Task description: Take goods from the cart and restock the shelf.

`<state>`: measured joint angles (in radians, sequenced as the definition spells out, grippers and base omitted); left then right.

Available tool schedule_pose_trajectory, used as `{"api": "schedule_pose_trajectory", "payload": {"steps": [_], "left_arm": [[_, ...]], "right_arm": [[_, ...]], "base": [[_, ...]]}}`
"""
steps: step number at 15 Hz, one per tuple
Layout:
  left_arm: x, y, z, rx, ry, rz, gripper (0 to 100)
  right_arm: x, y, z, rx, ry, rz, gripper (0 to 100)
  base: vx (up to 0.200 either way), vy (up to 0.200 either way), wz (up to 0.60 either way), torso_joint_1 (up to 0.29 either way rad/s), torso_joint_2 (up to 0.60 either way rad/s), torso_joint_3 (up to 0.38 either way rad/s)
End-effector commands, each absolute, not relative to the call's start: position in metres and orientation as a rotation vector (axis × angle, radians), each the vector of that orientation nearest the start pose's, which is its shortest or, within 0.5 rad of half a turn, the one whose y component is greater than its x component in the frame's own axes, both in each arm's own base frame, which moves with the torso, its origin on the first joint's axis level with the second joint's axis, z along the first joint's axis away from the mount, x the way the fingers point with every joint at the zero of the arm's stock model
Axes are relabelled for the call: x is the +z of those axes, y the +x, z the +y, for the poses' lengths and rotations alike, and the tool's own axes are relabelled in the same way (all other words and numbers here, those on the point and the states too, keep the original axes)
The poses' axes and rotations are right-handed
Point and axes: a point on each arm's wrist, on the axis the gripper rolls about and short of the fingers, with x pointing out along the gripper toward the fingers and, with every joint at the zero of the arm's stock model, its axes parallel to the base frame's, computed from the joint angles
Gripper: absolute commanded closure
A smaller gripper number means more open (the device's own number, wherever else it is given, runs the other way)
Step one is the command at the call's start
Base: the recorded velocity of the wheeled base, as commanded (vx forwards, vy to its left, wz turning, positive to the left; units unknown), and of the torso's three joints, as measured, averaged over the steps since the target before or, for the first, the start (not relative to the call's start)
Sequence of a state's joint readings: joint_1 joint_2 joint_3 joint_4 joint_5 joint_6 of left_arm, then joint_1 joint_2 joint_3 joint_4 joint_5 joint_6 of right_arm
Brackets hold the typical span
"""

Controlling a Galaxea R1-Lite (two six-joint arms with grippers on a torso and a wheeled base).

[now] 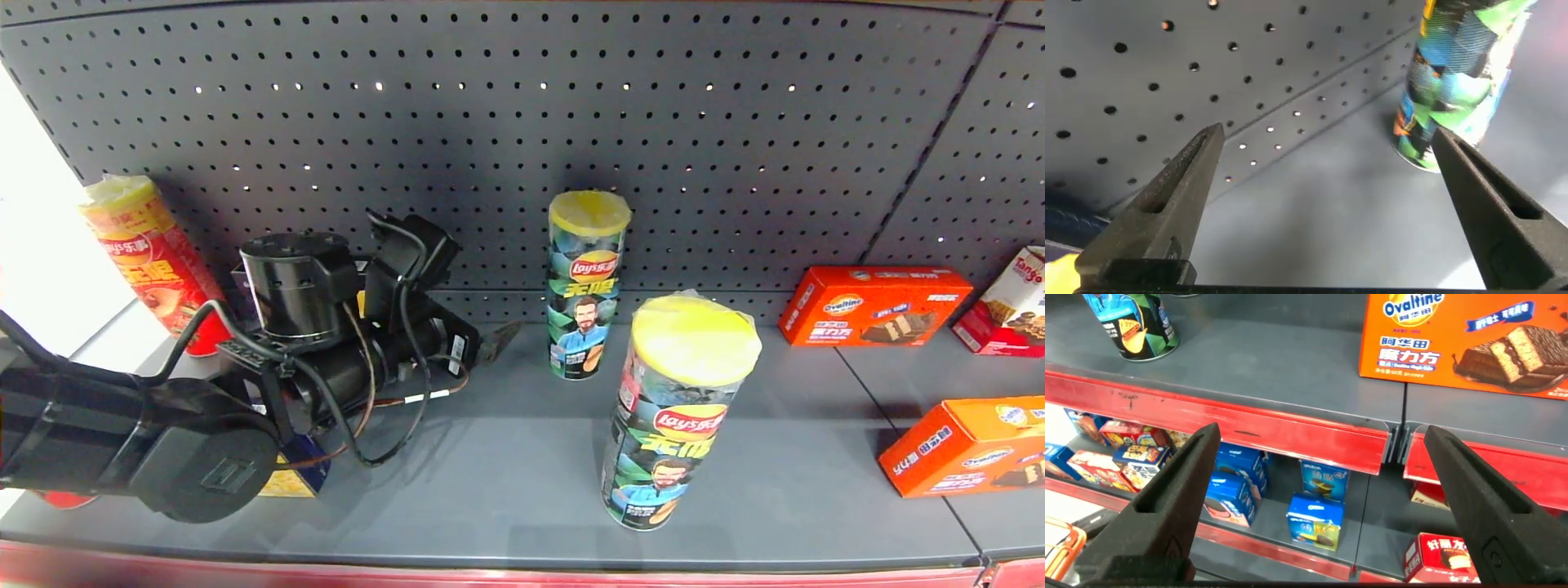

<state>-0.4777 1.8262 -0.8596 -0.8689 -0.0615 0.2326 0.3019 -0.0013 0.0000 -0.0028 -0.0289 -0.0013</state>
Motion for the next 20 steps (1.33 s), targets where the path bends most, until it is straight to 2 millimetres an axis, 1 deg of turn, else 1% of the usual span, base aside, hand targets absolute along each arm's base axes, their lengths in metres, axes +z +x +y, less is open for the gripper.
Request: {"api": "schedule_pose_trajectory", "payload": {"steps": [1, 2, 4, 7, 9, 14, 17, 19, 20], "left_arm": [[0.173, 0.313, -0.165, -0.551, 0.250, 0.044, 0], [0.171, 0.321, -0.172, -0.559, 0.250, 0.040, 0], [0.168, 0.325, -0.185, -0.580, 0.250, 0.035, 0], [0.167, 0.329, -0.193, -0.596, 0.249, 0.028, 0], [0.165, 0.331, -0.195, -0.596, 0.248, 0.030, 0], [0.163, 0.329, -0.193, -0.594, 0.250, 0.039, 0], [0.174, 0.316, -0.185, -0.594, 0.245, 0.025, 0], [0.181, 0.301, -0.178, -0.598, 0.239, 0.019, 0], [0.188, 0.291, -0.172, -0.596, 0.236, 0.003, 0]], "right_arm": [[0.076, -0.022, -0.007, 0.273, -0.001, -0.003, 0], [0.076, -0.022, -0.007, 0.273, -0.001, -0.003, 0], [0.076, -0.022, -0.007, 0.273, -0.001, -0.003, 0], [0.076, -0.022, -0.007, 0.273, -0.001, -0.003, 0], [0.076, -0.022, -0.007, 0.273, -0.001, -0.003, 0], [0.076, -0.022, -0.007, 0.273, -0.001, -0.003, 0], [0.076, -0.022, -0.007, 0.273, -0.001, -0.003, 0], [0.076, -0.022, -0.007, 0.273, -0.001, -0.002, 0], [0.076, -0.022, -0.007, 0.273, -0.001, -0.003, 0]], "base": [[0.000, 0.000, 0.00, 0.000, 0.00, 0.000], [0.000, 0.000, 0.00, 0.000, 0.00, 0.000], [0.000, 0.000, 0.00, 0.000, 0.00, 0.000], [0.000, 0.000, 0.00, 0.000, 0.00, 0.000], [0.000, 0.000, 0.00, 0.000, 0.00, 0.000], [0.000, 0.000, 0.00, 0.000, 0.00, 0.000], [0.000, 0.000, 0.00, 0.000, 0.00, 0.000], [0.000, 0.000, 0.00, 0.000, 0.00, 0.000], [0.000, 0.000, 0.00, 0.000, 0.00, 0.000]]}}
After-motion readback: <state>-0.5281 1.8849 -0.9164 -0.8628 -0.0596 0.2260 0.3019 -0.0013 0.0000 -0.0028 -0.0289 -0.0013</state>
